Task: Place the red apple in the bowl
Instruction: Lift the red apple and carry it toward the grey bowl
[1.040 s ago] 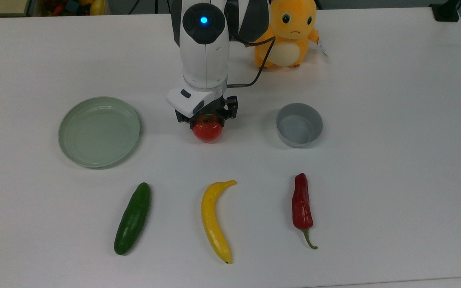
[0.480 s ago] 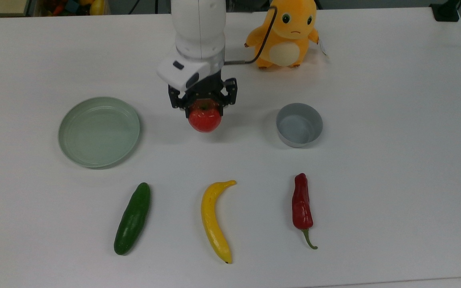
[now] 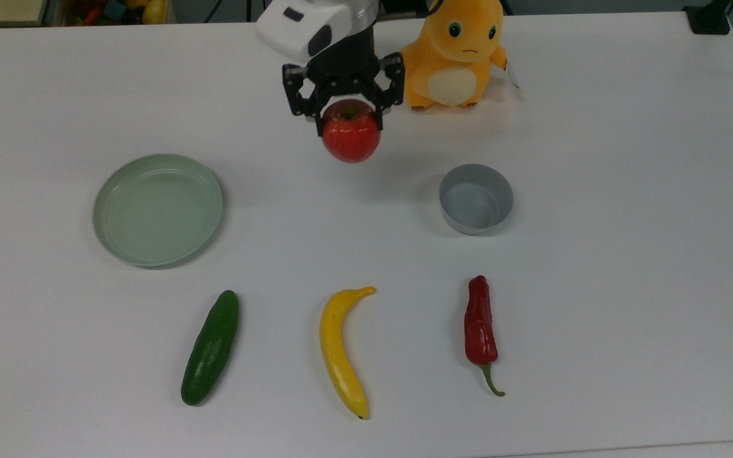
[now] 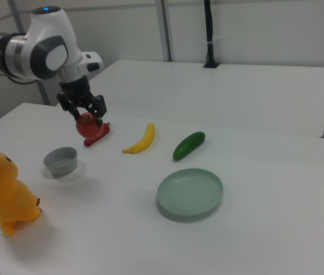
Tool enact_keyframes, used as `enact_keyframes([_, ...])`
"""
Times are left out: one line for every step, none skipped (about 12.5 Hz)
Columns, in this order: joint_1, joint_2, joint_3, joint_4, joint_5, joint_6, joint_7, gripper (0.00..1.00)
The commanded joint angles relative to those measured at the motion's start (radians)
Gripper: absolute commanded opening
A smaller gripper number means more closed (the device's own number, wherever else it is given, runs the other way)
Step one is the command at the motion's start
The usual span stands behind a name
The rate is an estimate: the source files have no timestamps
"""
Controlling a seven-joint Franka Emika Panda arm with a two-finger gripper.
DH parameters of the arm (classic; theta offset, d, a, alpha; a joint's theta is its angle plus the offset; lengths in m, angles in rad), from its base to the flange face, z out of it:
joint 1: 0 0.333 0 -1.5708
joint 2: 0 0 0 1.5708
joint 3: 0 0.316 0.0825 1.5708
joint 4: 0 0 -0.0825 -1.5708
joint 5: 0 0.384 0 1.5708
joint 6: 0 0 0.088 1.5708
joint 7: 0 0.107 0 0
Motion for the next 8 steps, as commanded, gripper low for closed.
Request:
enact_keyframes([0.107,0.012,-0.022,0.054,0.018,-0.064,0.119,0.0])
enact_keyframes([0.145,0.021,-0.022,0.055,0.018,-0.061,0.165,0.0])
enact_keyframes([0.175,0.042,-0.022,0.057,0.018,-0.053,0.234,0.0])
enact_keyframes([0.192,0.058,-0.022,0.07,0.012,-0.051,0.274,0.0])
enact_keyframes([0.218,0.09,-0.022,0.089,0.011,-0.05,0.3,0.0])
enact_keyframes([0.223,0.108,-0.021,0.09,0.013,-0.047,0.303,0.0])
enact_keyframes([0.229,0.14,-0.01,0.092,0.01,0.02,0.305,0.0])
enact_keyframes([0.244,0.165,-0.004,0.087,0.008,0.091,0.305,0.0])
